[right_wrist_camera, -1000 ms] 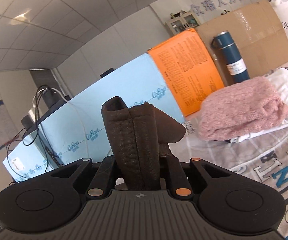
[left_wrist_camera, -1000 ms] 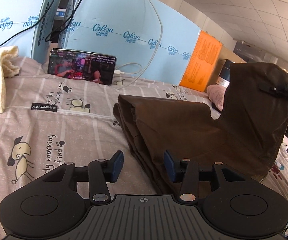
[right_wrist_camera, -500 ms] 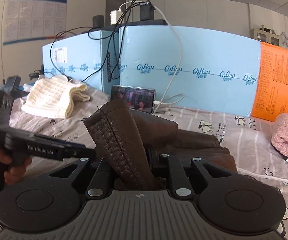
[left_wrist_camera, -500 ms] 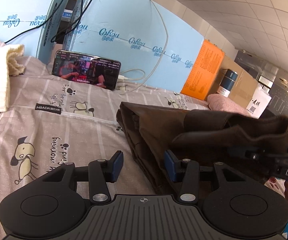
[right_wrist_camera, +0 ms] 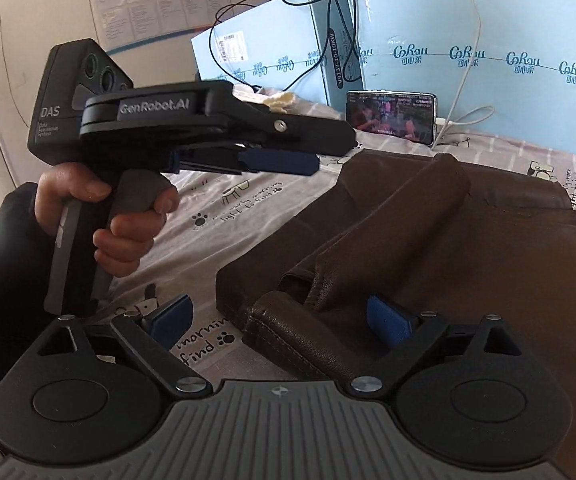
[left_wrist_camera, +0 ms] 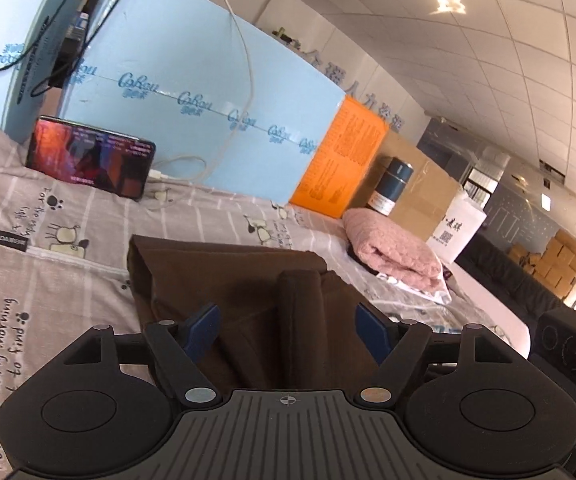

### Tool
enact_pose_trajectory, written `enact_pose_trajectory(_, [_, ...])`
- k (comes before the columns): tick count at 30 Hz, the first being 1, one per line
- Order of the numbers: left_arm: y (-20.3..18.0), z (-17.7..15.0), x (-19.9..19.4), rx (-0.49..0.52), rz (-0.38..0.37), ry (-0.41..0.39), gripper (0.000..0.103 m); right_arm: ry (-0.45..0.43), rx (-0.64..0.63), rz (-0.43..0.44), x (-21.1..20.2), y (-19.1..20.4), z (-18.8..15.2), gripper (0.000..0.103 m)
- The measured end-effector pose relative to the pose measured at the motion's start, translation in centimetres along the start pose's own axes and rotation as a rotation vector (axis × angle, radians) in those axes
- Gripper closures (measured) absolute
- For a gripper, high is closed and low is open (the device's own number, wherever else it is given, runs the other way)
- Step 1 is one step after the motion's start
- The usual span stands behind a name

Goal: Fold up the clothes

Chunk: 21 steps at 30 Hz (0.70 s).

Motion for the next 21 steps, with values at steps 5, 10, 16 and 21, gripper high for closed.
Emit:
enact_pose_trajectory(5, [0.6,-2.1,2.6,0.034,0.108,0.156,0.025,-0.088,-0.005,0.124,-4.5,-0.4,1.1,0.009])
enact_pose_trajectory(10, [0.5,-3.0,2.9,0.075,0.132,0.185,0.025,-0.217,0.079,0.056,-7.5,-5.2,3.4,0.008])
enact_pose_trajectory(16, [-1.8,-2.8,2.9,0.234,0.129,0.125,0.080,-0.245,0.381,0.047,-6.0,-12.2,4.0,0.008])
enact_pose_trajectory(21, [-1.9,-1.0,2.1,0.287,0.168,0.055,0.086,-0.324,0.402,0.069,-7.2,-12.5,4.3,0.008])
Point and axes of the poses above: each gripper's, at about its wrist camera, not at the fingertips, and x roughly the way its jaws point, y to its left, z to its top, the point moved 10 cm from there along x, roughly the way its jaws point, and after that the axes turned 11 degrees about x, right-handed, at the moved point
